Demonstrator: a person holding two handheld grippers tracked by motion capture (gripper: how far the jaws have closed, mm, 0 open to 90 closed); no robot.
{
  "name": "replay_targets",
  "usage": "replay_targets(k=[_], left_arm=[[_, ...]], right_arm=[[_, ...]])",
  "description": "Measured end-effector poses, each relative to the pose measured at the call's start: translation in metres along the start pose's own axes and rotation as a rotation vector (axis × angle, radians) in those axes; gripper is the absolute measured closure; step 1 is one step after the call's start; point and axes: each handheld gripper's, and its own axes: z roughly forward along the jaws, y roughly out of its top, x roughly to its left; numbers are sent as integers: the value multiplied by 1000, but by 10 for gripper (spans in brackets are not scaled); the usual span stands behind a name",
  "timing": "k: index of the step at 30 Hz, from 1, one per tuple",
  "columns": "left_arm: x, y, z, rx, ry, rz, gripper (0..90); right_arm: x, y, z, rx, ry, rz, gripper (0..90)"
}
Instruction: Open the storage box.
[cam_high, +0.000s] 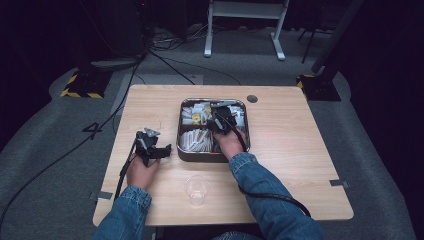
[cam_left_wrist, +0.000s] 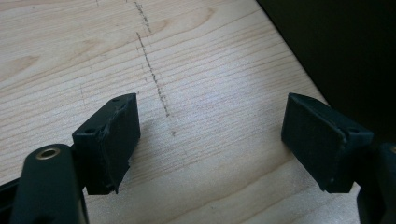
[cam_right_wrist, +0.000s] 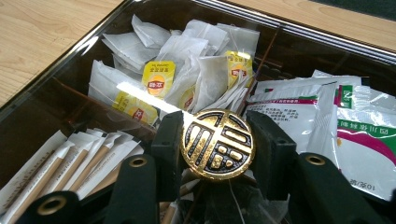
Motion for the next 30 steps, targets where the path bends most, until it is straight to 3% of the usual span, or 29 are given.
replay_targets(k=[10,30], left_arm=[[0,0,0,0,-2,-3,201],[0,3,3,2,-2,-2,193]], right_arm=[[-3,4,-7,-13,11,10,582],[-17,21,-51,-106,28,7,582]])
